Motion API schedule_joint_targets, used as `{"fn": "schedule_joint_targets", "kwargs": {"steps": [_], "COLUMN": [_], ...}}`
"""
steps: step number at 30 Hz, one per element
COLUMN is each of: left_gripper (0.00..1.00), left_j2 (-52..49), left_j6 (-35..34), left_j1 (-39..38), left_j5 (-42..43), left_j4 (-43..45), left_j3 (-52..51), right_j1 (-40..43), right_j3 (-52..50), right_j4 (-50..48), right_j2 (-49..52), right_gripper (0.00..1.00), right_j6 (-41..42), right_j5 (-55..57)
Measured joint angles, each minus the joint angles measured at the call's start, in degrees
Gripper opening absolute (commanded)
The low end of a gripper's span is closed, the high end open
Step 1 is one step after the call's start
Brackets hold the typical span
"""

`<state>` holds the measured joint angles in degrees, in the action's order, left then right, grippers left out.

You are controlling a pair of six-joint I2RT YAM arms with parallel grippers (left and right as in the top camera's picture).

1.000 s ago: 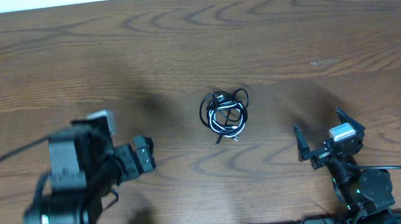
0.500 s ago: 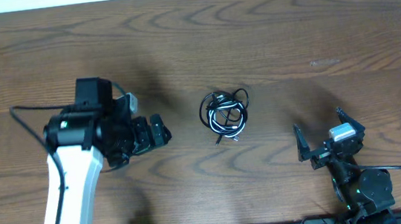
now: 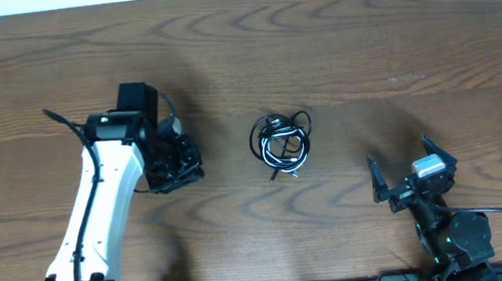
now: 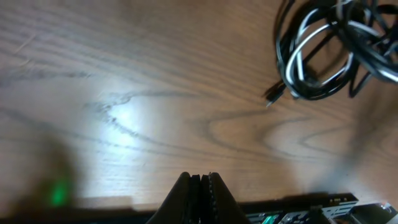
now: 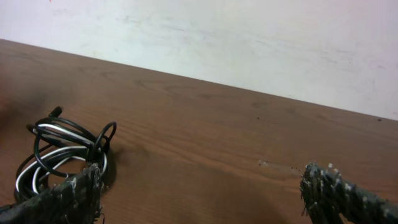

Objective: Untangle cables
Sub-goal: 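Move the left gripper forward over the black and white cable bundle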

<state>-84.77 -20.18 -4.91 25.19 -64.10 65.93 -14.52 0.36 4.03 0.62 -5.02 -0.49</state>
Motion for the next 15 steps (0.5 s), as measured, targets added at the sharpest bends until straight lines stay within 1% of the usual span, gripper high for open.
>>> {"fn": "schedule_joint_targets", "kwargs": {"steps": [3, 7, 10, 11, 12, 14, 15], "left_gripper": [0.13, 0.31, 0.51, 0.6, 0.66, 0.71, 0.71], "left_j2": [0.0, 0.0, 0.0, 0.0, 0.0, 0.0, 0.0], "left_j6": [-2.6, -6.9, -10.0, -10.9, -11.9, -13.7, -14.4], "left_j1": [-3.1, -7.2, -10.6, -11.6, -12.7, -14.9, -15.8], "left_j5": [0.0, -0.8, -2.5, -3.1, -3.7, -5.0, -5.7], "left_j4": [3.0, 6.3, 8.2, 8.7, 9.4, 11.1, 11.8], "left_j3": [0.0, 0.0, 0.0, 0.0, 0.0, 0.0, 0.0], "right_j1": [0.0, 0.0, 0.0, 0.0, 0.0, 0.0, 0.0], "right_j3": [0.0, 0.0, 0.0, 0.0, 0.0, 0.0, 0.0], "right_j4": [0.0, 0.0, 0.0, 0.0, 0.0, 0.0, 0.0], "right_j2": [0.0, 0.0, 0.0, 0.0, 0.0, 0.0, 0.0], "right_gripper": [0.99, 0.99, 0.99, 0.99, 0.99, 0.99, 0.99], "right_j6": [0.0, 0.0, 0.0, 0.0, 0.0, 0.0, 0.0], "right_j5": [0.0, 0.0, 0.0, 0.0, 0.0, 0.0, 0.0]}}
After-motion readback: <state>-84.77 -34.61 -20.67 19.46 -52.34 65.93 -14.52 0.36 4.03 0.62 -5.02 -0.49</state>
